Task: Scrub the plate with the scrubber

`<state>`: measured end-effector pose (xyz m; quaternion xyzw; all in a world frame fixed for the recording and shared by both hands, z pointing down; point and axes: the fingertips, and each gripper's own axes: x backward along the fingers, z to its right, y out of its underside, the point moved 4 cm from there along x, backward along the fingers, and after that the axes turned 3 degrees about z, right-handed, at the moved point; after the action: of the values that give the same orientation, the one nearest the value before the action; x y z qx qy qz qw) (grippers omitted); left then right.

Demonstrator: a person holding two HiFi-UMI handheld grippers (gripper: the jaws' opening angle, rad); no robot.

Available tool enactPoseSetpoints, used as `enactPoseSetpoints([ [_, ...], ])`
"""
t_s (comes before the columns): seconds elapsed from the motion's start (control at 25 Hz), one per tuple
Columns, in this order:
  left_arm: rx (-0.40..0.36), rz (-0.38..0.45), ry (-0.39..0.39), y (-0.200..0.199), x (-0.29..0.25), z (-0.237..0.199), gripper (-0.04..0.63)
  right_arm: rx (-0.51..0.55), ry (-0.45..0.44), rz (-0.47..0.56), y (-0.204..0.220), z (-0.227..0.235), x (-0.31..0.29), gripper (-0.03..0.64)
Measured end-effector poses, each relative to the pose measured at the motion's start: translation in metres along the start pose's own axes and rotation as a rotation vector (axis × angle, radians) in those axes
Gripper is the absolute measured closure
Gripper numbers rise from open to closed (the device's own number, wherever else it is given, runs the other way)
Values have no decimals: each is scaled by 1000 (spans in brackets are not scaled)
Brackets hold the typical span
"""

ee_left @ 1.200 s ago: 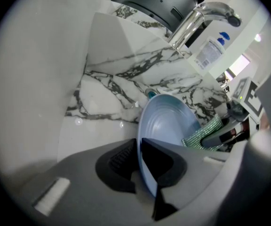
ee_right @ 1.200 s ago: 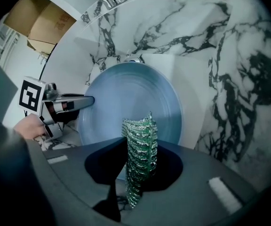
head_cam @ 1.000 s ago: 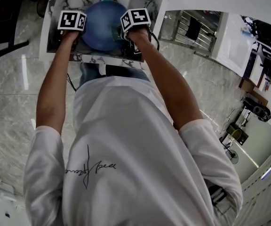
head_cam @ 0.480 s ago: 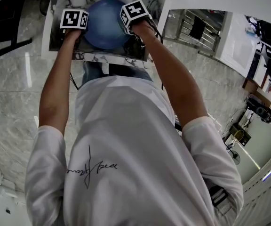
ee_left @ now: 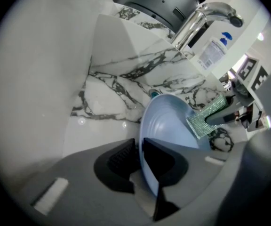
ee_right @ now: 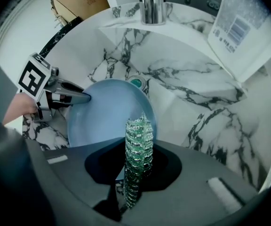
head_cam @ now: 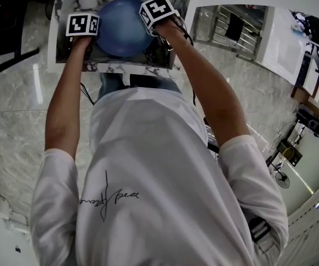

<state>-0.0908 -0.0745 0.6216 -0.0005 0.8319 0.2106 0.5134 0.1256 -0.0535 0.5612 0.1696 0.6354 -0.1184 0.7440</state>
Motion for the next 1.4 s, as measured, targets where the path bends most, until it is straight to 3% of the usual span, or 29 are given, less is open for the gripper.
enactPoseSetpoints([
  [0.36, -4, 19, -23, -3, 7, -7, 459, -65, -114, 194, -16, -1, 28, 551],
  [0.6, -7, 70, -29, -12, 20, -7, 459, -47, -112, 246, -17, -4, 35, 551],
  [0.96, -71, 242, -10, -42, 61, 16, 459, -30, -110, 385, -19, -11, 58, 551],
  [1.16, -104, 340, -12, -56, 88, 31, 459, -36, -101, 518, -19, -14, 83, 551],
  [1.4, -123, 462, 42, -65, 121, 55, 460, -65, -68, 695, -19, -14, 126, 551],
])
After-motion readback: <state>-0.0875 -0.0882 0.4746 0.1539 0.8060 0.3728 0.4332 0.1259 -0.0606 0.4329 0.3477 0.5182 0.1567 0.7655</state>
